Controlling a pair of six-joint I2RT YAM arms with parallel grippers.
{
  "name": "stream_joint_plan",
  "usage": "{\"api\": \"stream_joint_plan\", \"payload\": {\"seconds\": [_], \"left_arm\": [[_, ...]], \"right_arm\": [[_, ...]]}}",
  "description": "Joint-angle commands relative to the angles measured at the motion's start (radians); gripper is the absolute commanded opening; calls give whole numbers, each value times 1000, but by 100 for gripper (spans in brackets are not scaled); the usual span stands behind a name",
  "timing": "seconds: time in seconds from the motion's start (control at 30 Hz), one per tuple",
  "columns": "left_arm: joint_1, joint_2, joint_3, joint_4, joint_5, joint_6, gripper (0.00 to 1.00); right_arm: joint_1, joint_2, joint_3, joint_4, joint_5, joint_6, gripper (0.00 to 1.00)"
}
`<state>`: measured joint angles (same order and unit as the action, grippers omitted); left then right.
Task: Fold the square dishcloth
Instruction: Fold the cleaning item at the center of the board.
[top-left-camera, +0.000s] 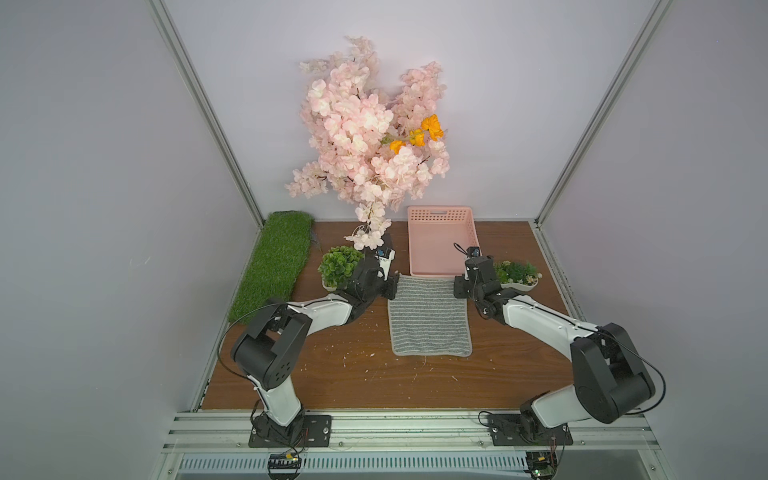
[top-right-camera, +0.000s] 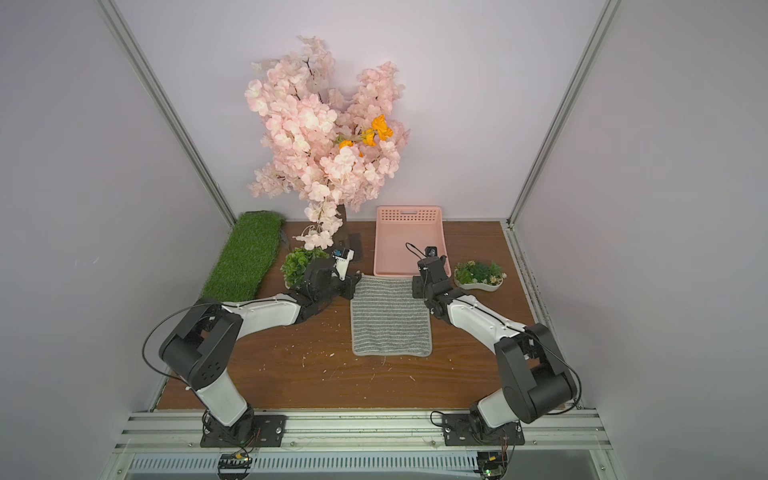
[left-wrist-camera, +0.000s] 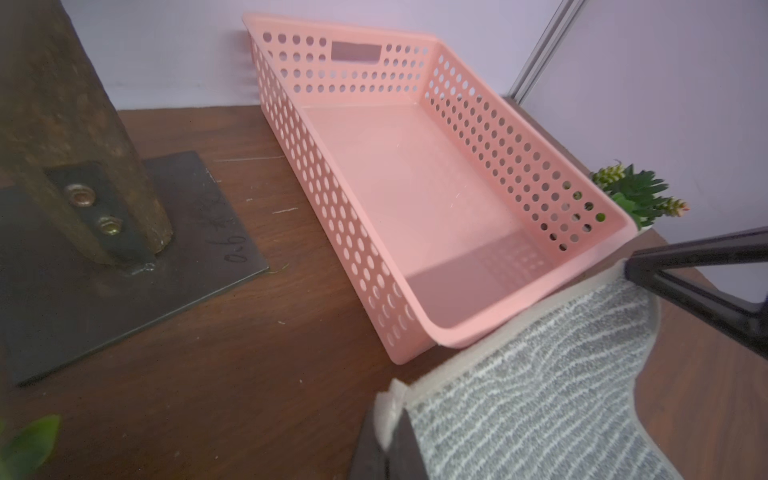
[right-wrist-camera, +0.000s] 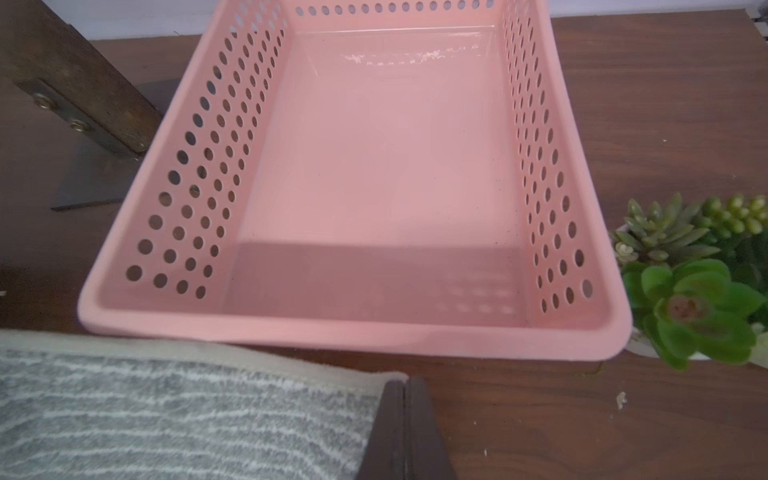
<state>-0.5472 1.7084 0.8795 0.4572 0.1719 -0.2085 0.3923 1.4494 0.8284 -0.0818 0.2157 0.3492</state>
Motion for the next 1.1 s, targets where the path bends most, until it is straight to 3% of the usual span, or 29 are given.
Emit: {"api": "stream_joint_plan", "payload": {"seconds": [0.0,0.5,0.8,1.07], "left_arm": [[-2,-50,-55,62,7,7,1],[-43,-241,-271,59,51,-27,1],[-153,-333,-353,-26,-12,-64,1],[-183,-358,-422,-30,-10,-125,1]], "right_arm": [[-4,-56,-60,54,0,15,0],[-4,-298,-297,72,-108,63,0],[-4,-437,-393,-22,-141,129,0],[-4,-526,-465,-69,-204,212,0]]}}
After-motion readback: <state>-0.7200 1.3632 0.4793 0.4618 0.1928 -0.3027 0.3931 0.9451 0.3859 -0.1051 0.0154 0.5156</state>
